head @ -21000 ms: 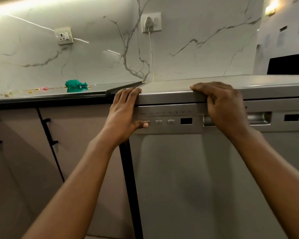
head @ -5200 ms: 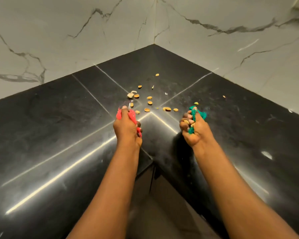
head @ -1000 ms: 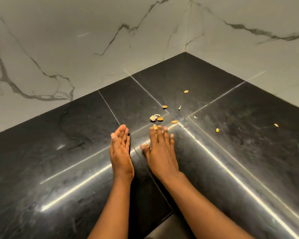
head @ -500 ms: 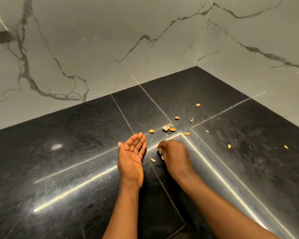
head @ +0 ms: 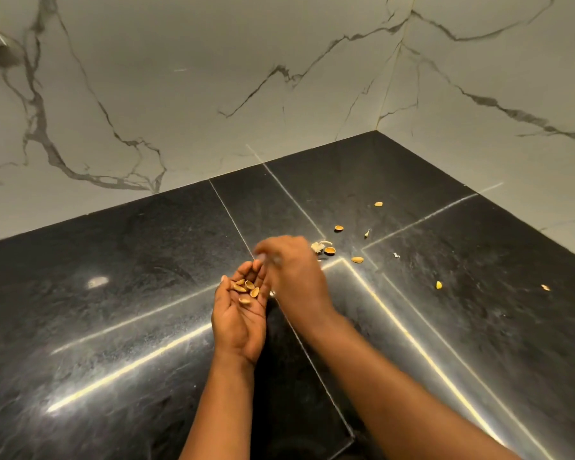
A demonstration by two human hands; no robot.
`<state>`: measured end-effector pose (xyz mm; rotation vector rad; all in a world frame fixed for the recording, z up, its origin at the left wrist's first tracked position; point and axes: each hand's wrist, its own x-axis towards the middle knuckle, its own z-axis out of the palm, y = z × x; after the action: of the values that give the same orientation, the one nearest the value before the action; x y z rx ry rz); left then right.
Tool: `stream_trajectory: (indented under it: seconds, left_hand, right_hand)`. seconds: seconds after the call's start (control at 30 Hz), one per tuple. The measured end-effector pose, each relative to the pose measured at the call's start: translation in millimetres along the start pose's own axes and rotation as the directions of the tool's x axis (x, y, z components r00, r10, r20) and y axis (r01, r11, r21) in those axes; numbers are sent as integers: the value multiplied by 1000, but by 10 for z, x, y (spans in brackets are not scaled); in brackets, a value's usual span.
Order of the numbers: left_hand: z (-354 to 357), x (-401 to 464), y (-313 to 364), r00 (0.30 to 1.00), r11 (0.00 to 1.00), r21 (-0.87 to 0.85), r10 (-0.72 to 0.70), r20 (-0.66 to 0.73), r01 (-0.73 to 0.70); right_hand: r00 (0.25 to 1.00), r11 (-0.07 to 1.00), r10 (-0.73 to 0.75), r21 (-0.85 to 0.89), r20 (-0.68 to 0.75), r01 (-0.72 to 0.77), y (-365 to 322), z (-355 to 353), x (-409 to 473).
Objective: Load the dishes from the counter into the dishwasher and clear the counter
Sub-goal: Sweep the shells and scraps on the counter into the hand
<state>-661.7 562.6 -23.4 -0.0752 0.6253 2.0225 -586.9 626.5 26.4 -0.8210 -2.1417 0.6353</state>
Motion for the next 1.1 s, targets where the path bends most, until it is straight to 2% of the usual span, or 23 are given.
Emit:
stream_trajectory:
  seconds: [0.07, 0.13, 0.2, 0.23, 0.33, 0.4, 0.53, 0.6, 0.7, 0.83, 1.0, 1.03, 1.1]
  left_hand:
    - [35, -14, 11, 999, 999, 31, 41, 7, -41]
    - [45, -29, 15, 999, 998, 46, 40, 31, -41]
    - [29, -13, 16, 999, 998, 43, 35, 30, -36]
    - [19, 6, 10, 999, 999, 38, 36, 28, -37]
    - [30, 24, 14, 1000, 999, 35, 26, 17, -26]
    - [35, 32, 17, 1000, 999, 34, 18, 2, -18]
    - [51, 34, 40, 1000, 1000, 0, 23, -20, -23]
    - [50, 29, 40, 999, 999, -6, 38, -25, -38]
    - [41, 20, 38, 998, 998, -2, 70, -11, -70]
    - [15, 2, 41, 994, 994, -9, 105, -3, -105]
    - [-22, 2, 43, 994, 994, -18, 110, 19, -110]
    - [-27, 8, 42, 994, 994, -20, 107, 21, -106]
    - [-33, 29, 45, 995, 995, -22, 101, 28, -100]
  right_hand:
    - [976, 995, 99, -12, -193, -104, 442, -281, 160]
    - [917, 949, 272, -80, -291, -306, 1096, -624, 363]
    - [871, 853, 434, -206, -232, -480, 1740, -909, 560]
    - [858, 815, 484, -271, -172, -513, 2017, -986, 646]
    - [841, 760, 541, -421, -11, -495, 2422, -995, 845]
    - [857, 781, 513, -439, 46, -444, 2336, -846, 901]
    - [919, 904, 349, -324, 185, -278, 1737, -380, 742]
    - [925, 935, 268, -305, 269, -182, 1429, -159, 559]
    - [928, 972, 182, -205, 325, -118, 1073, 61, 339]
    - [882, 994, 20, -107, 471, 34, 767, 161, 145]
    - [746, 986, -148, 37, 649, 163, 733, -137, -158]
    - [745, 984, -153, 31, 649, 175, 774, -219, -247]
    - [793, 973, -173, -25, 583, 231, 830, -356, -411]
